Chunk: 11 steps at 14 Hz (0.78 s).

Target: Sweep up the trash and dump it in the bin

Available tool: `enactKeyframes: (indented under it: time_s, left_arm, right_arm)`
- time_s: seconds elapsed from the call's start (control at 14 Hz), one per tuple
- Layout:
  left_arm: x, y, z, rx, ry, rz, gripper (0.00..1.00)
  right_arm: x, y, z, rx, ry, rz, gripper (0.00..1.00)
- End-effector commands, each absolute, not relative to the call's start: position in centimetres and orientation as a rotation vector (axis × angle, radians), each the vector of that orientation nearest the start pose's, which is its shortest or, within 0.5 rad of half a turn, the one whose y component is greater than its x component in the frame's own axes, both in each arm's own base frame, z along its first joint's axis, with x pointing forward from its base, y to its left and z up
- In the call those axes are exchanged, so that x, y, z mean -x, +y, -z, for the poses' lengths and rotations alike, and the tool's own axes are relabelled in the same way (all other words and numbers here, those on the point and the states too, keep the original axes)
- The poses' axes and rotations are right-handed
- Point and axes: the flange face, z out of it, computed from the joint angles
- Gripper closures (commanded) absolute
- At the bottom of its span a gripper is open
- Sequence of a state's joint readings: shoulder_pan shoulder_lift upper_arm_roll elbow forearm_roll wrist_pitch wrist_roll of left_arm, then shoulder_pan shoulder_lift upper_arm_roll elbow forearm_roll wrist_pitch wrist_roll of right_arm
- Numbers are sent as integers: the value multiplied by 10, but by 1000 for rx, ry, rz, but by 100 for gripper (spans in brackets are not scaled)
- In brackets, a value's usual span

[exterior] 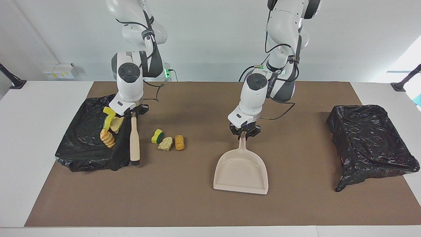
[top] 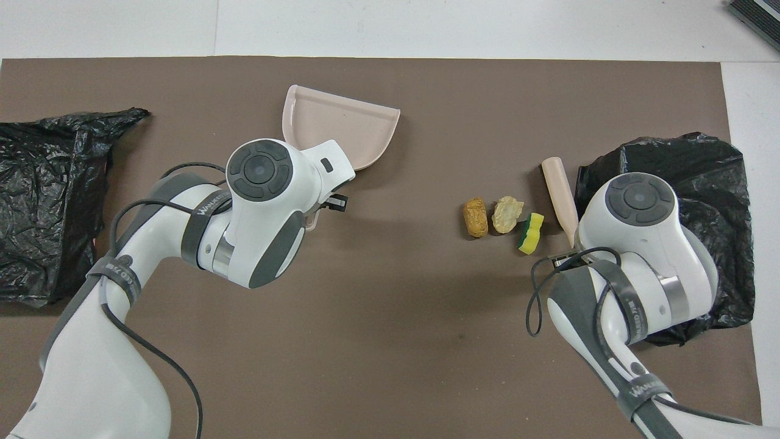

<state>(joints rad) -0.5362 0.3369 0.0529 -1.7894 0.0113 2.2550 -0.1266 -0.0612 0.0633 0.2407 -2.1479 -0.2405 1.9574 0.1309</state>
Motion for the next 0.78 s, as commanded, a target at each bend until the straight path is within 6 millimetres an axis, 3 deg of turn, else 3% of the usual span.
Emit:
enactKeyframes:
  time_s: [0.0,0.14,0.29,0.43,0.57,0.71]
  left_arm:
    - [-584,-277,-396,3009,827,178,100]
    - [-585,-259,-411,2962,958,142,100]
    - [-579,-244,-421,2823,1295,42,100]
    - [-573,-235,-419,2648,1633,-50,100]
    - [-568,-232,-415,2566,1764,-72,100]
    - [-554,-236,-411,2436,1939,-95,100]
  right_arm:
    - [-502,97,-352,3267,-225,-440,100]
    - [-495,115,-343,3202,-210,-479,100]
    - [-488,138,-344,3151,-219,-488,100]
    - [-485,151,-345,3054,-131,-506,100]
    - [-479,169,-348,3039,-139,-507,100]
    - [-473,187,-349,3025,-38,-517,100]
